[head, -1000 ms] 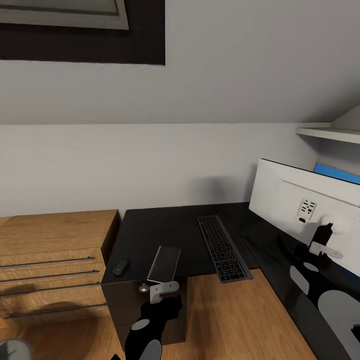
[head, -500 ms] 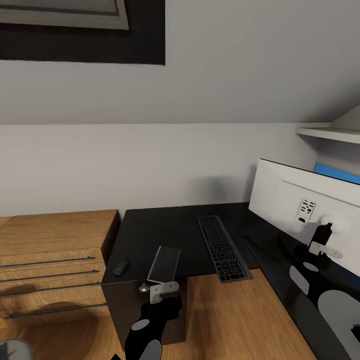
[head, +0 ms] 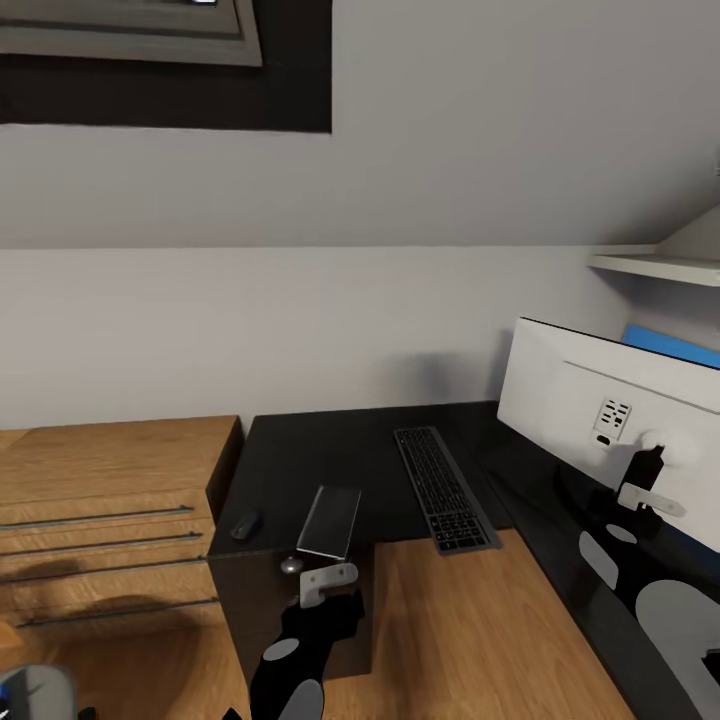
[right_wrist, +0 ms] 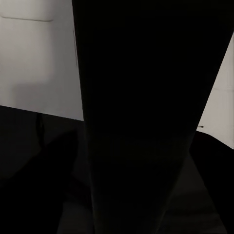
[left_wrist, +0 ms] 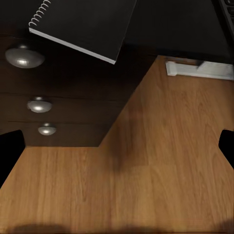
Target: In the bedroom, organize the workspace by keeping the computer under the desk, ensuring the monitor is on the desk, placing the keyboard on the desk next to the monitor, placing the mouse on the desk next to the keyboard, moving the folder from the swivel chair onto the desk next to the mouse, stacking the notebook on top of the folder with the pen on top of the notebook, and positioning the swivel chair next to the desk.
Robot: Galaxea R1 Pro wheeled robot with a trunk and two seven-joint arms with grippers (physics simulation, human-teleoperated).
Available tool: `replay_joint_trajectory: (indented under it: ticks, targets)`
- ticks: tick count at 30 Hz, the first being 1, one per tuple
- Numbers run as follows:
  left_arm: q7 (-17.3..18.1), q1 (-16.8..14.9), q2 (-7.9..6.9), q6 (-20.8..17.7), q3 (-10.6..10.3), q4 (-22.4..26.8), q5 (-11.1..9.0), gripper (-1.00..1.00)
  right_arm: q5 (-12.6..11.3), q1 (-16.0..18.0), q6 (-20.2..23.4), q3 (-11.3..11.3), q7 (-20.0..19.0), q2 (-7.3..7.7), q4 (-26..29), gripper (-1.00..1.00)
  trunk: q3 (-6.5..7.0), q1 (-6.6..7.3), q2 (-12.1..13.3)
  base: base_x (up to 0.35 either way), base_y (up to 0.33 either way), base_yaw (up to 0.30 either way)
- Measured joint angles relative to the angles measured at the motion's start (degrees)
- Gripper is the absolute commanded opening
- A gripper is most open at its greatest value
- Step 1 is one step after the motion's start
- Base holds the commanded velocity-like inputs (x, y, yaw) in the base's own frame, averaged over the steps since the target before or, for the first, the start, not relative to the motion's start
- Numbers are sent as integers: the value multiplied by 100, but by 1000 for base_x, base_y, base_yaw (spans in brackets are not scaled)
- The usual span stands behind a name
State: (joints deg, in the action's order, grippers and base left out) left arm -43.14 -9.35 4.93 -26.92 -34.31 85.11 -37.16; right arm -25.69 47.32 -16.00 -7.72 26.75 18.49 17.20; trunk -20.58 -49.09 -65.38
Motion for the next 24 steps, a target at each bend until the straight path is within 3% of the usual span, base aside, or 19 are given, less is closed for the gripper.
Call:
replay_joint_trajectory:
  ticks: [24]
  targets:
    - [0, 0, 0, -9, 0, -2, -9, 100, -4, 1, -41, -30, 0, -44, 3, -100, 0, -1, 0, -330, 0, 0]
